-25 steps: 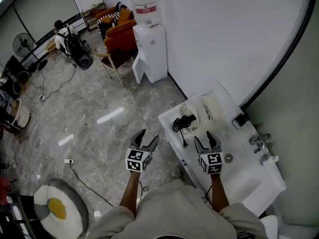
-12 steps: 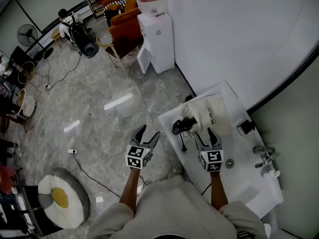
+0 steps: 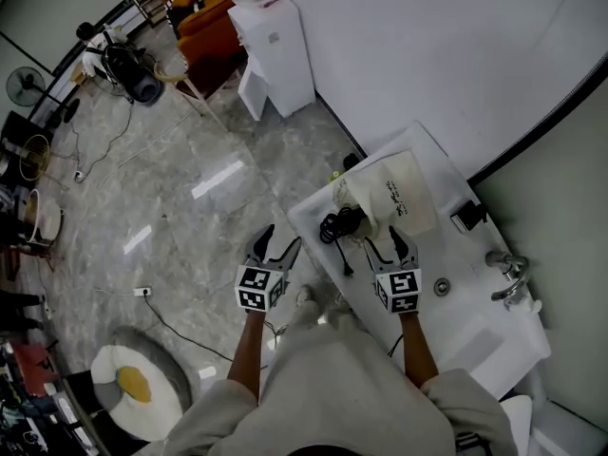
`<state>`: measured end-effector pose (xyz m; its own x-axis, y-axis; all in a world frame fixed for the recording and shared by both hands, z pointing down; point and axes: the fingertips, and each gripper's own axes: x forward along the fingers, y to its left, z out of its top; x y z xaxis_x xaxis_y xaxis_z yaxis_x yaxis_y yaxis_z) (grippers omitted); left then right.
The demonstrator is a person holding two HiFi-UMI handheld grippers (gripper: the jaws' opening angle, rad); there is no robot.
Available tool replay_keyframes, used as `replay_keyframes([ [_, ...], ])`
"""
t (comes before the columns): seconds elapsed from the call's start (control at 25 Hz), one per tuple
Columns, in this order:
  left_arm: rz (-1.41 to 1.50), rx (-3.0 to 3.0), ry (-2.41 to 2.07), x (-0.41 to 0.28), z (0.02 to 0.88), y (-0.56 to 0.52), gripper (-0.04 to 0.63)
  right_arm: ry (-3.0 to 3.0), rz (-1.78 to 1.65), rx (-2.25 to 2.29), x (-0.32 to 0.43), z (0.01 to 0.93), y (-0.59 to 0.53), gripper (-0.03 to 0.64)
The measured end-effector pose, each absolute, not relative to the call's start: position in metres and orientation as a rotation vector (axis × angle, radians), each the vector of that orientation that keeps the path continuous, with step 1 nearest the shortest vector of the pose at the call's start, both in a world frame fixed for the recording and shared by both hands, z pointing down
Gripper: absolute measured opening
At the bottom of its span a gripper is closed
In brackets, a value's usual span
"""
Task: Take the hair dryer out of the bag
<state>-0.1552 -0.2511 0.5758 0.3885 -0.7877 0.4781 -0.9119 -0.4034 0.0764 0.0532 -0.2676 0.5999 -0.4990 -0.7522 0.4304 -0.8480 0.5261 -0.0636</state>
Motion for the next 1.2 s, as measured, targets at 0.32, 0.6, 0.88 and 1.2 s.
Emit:
replay_keyframes([
  [0.32,0.549,2.43,-1.271,-0.128,0.596,-0.296,0.265,-2.32,0.384,1.402,0.051,0.61,-0.281,0.247],
  [0.6,0.594,2.534,-0.994,-0.118,0.617,-0.335,0.265,-2.156,0.42,1.556,0.045,0.618,-0.295,0.247],
  [0.88,0.642,2.596,-0.749,-0.105,0.636,-0.357,0.265,-2.003,0.449,1.626,0.038,0.638,-0.305,0.247],
  [1.2,0.698,2.649,-0.525,-0.073,0.647,-0.363,0.265,-1.888,0.377,1.588,0.039,0.654,-0.331,0.247],
])
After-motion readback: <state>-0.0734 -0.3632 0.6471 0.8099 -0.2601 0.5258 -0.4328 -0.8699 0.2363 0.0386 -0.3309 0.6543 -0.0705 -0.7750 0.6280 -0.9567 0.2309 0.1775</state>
